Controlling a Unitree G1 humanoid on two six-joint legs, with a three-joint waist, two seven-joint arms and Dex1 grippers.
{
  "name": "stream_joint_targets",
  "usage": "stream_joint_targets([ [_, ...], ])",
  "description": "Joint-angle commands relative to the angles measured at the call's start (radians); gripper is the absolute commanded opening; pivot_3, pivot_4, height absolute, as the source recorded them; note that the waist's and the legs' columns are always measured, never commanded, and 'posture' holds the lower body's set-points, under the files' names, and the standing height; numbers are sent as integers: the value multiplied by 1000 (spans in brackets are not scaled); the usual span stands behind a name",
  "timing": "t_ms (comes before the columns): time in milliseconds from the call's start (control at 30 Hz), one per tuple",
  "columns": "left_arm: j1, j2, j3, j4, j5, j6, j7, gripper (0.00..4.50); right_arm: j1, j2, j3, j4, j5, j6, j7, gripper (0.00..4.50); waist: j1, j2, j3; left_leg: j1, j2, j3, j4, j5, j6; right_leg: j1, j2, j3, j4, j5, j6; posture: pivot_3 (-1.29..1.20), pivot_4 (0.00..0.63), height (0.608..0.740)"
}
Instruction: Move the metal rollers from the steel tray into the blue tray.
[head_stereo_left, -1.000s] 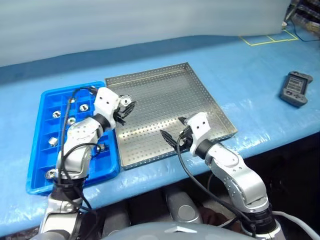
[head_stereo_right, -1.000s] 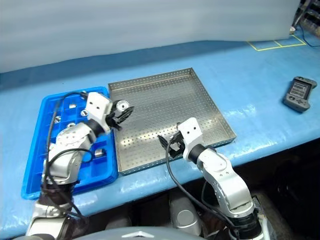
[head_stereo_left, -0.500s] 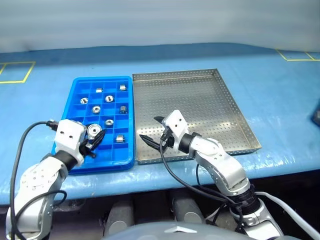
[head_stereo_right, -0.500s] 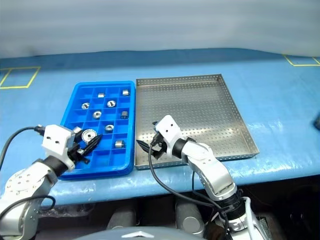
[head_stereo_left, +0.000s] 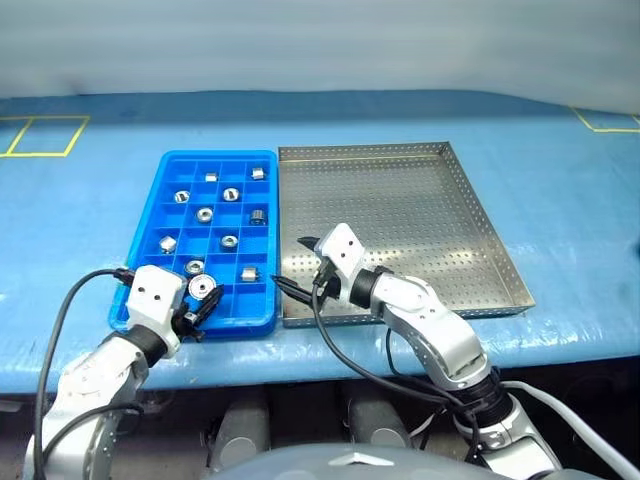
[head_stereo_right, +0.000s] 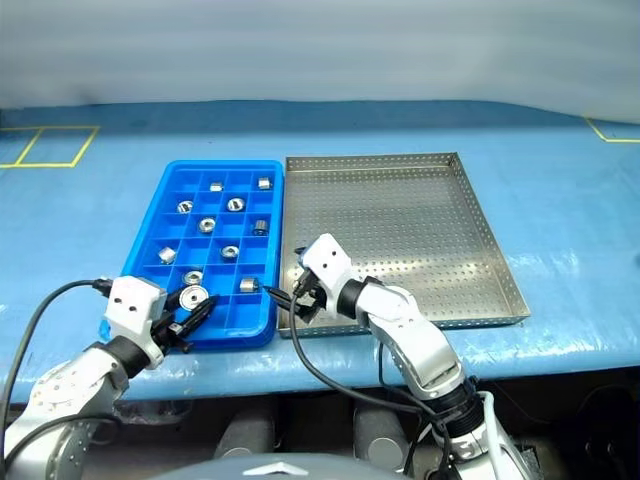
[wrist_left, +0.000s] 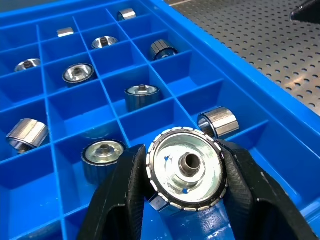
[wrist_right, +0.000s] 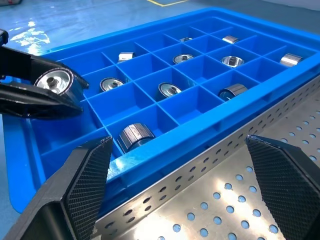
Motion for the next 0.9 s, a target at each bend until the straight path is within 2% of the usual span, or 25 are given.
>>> stream_joint_targets([
  [33, 4, 30, -17, 2, 2, 8, -8, 1826, 16, 7, -17, -43, -1, -12, -17, 4500, -3, 0, 0, 0, 0, 0, 0, 0, 0, 0, 0, 0, 0, 0, 0, -30, 150, 740],
  [200, -3, 41, -16, 17, -21, 18, -15, 1826, 33, 11, -30, -56, 1, -10, -39, 4500, -7, 1, 0, 0, 0, 0, 0, 0, 0, 0, 0, 0, 0, 0, 0, -44, 150, 740],
  [267, -8, 44, -18, 20, -32, 19, -22, 2578, 35, 12, -29, -59, 0, -11, -44, 4500, -7, 1, 0, 0, 0, 0, 0, 0, 0, 0, 0, 0, 0, 0, 0, -44, 150, 740],
  [467, -24, 46, 4, 9, -65, 1, -36, 4461, 34, 9, -35, -68, 2, -9, -49, 4500, -10, 0, 0, 0, 0, 1, 0, -1, 0, 0, 0, 0, -1, 0, 0, -59, 150, 740],
  [667, -79, 15, 92, 11, -86, -103, -15, 4461, 40, -19, -86, -77, -4, -11, -66, 4500, -13, 0, 0, 0, 0, 0, 0, -1, 0, 0, 0, 0, 0, 0, -1, -78, 150, 740],
  [900, -216, -41, 59, 128, -23, -222, 64, 4461, 43, -41, -159, -25, -34, -73, -99, 4500, -22, 0, 0, 0, 0, 1, 2, -1, 0, 1, 0, 0, 0, 0, 0, -113, 150, 740],
])
